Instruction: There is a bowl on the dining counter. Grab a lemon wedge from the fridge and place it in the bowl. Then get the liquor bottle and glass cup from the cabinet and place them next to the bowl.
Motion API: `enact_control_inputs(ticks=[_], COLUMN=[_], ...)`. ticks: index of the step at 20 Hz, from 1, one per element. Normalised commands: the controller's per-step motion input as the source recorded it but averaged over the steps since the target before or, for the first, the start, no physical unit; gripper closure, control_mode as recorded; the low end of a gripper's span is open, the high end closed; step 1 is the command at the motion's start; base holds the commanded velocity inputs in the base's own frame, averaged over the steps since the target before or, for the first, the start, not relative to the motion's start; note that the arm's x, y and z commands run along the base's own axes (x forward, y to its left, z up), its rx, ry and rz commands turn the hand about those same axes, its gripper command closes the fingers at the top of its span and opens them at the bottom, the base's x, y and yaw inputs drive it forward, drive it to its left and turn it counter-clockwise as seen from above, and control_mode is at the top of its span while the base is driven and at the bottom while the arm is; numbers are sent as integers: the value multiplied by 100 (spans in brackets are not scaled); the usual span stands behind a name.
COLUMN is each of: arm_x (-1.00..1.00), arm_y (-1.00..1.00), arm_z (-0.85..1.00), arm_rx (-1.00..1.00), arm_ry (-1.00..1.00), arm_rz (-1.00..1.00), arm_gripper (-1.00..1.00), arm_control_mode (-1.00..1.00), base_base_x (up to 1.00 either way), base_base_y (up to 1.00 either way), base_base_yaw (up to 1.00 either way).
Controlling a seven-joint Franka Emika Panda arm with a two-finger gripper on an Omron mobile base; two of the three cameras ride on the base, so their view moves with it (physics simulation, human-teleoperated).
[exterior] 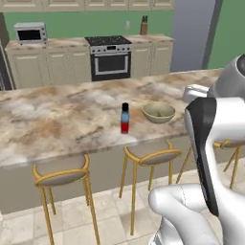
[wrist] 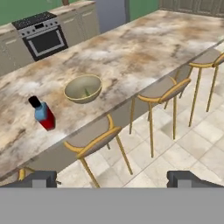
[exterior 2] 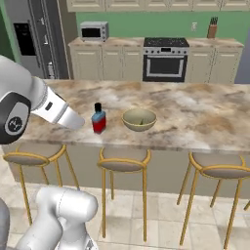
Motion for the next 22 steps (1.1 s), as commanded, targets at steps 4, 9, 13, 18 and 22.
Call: enact_control_inputs(ticks=[4, 9, 13, 18, 22], arm_x=[0, 0, 0, 0, 0], arm_y=[0, 0, 0, 0, 0], arm_z=[0, 0, 0, 0, 0], arm_rx=[0, 0, 0, 0, 0], arm_ry=[0, 0, 0, 0, 0], arm_rz=[0, 0, 0, 0, 0], arm_gripper=[-100, -100, -100, -100, -100], arm_control_mode=[100, 100, 100, 100, 100], base_base_x=[-17, -5, 0, 2, 26], base_base_y=[-30, -39, -55, -65, -75], base_base_yaw=[-55, -58, -57, -56, -48])
